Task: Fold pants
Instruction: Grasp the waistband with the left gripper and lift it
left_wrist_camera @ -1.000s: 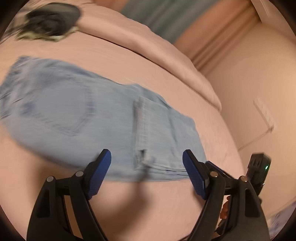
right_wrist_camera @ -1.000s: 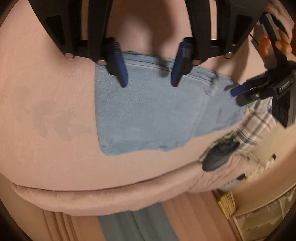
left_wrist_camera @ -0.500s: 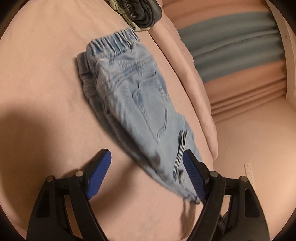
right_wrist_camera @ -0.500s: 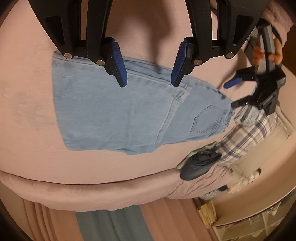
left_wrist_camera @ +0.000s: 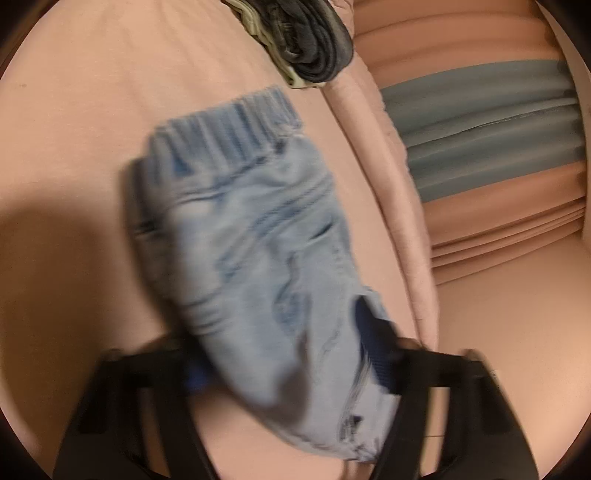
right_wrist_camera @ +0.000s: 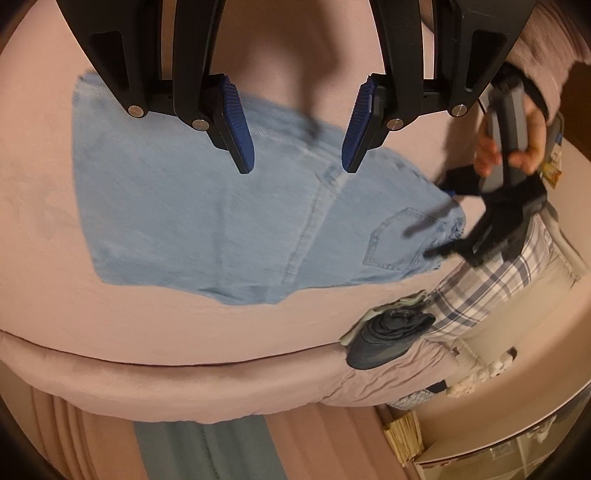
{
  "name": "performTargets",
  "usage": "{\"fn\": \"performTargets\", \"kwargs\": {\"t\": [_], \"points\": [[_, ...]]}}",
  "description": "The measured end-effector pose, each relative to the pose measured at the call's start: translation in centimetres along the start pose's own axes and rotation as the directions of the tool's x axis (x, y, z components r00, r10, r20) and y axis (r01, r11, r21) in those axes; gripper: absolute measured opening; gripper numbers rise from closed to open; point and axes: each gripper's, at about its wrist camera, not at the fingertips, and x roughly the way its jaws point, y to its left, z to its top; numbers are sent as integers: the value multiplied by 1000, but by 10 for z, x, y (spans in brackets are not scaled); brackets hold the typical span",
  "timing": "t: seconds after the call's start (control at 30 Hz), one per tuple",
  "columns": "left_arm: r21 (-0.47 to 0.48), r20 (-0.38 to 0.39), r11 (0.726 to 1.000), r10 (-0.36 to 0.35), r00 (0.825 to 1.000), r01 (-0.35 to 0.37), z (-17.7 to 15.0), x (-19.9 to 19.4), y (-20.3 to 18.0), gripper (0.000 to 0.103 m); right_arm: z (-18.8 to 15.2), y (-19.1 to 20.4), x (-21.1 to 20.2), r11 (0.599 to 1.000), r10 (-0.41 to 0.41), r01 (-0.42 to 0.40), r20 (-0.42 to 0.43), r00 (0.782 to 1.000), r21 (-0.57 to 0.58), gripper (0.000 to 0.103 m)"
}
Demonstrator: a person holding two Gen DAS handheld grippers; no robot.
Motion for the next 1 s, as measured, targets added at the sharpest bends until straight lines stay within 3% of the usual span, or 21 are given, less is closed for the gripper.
{"fn": "performTargets", "kwargs": {"t": [0.03, 0.13, 0.2, 0.37, 0.53, 0.67, 0.8, 0.87, 0.93, 1.0], "points": [[-9, 1, 1000, 14, 1000, -14, 0, -2, 6, 30, 5, 3, 5, 1000, 0, 0, -4, 1000, -4, 50], [-43, -6, 999, -34, 999, 33, 0, -3, 19, 26, 23, 13, 27, 999, 25, -26, -22, 999, -34, 50], [3, 3, 1000, -7, 1000, 7, 0, -5, 11, 25, 34, 20, 43, 998, 45, -47, -49, 998, -46, 50], [180, 46, 984, 4, 999, -12, -3, -16, -19, 24, 76, 31, 99, 999, 13, -18, -117, 993, -41, 22], [331, 83, 943, 9, 996, -37, -8, -15, -42, 24, 90, 17, 164, 997, -73, 77, -241, 968, 7, 7], [363, 83, 931, -2, 997, -28, -6, -16, -48, 24, 92, 19, 157, 997, -82, 80, -276, 958, -16, 6], [382, 84, 924, 1, 996, -33, -5, -15, -50, 24, 72, 20, 122, 1000, 0, 3, -264, 965, 13, 6], [391, 89, 920, 7, 996, -41, -7, -15, -54, 24, 47, 26, 104, 999, 45, -46, -290, 956, 5, 6], [400, 82, 916, 10, 997, -42, -7, -11, -61, 24, 25, 31, 99, 999, 23, -35, -313, 950, -33, 6], [434, 100, 899, 22, 995, -63, -12, -12, -70, 24, 14, 39, 94, 993, -32, 2, -263, 964, -115, 6]]}}
